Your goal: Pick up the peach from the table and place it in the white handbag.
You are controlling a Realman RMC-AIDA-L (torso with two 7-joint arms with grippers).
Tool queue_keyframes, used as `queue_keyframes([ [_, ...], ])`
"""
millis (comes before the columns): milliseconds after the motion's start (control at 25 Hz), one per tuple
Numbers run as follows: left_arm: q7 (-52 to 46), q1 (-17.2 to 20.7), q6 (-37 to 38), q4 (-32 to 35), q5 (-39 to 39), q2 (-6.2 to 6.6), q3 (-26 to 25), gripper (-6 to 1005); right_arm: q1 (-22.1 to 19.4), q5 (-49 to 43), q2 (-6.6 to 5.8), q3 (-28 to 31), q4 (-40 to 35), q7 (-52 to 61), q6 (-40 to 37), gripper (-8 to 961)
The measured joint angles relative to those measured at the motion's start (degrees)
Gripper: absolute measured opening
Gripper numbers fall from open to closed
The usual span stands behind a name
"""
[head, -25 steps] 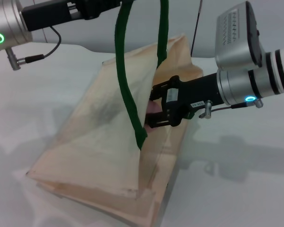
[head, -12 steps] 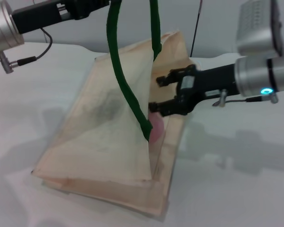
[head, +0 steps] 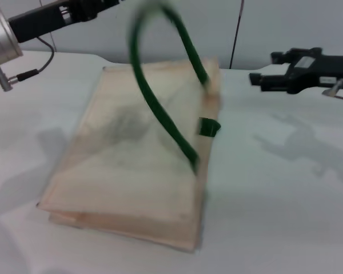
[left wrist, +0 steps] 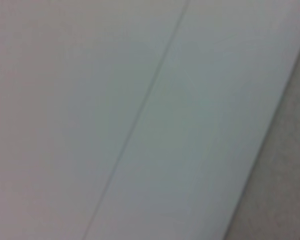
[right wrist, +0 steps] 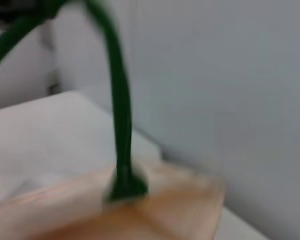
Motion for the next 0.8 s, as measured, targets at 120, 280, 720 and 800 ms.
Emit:
queue_keyframes([
  [120, 0.54, 0.91, -1.42, 0.06, -1.33, -0.38, 0.00, 155, -1.18, 0.22, 0.08, 1.96, -0.34, -0.36, -1.23, 814],
  [280, 2.38, 2.24, -4.16, 0.29, -2.89, -0.75, -0.06, 295, -2.07, 0.37, 0.32, 2.94, -0.35, -1.00, -3.72, 813],
  [720, 27.24, 8.16, -18.82, 5.14, -15.24, -5.27, -0.42, 650, -3.82, 24.46, 0.76, 3.76, 11.55, -26.79, -11.15, 810],
  [800, 31.86, 8.89, -20.95, 7.34, -17.13, -5.27, -0.43, 650, -4.24, 33.03, 0.79, 3.84, 15.89, -35.73, -11.12, 809],
])
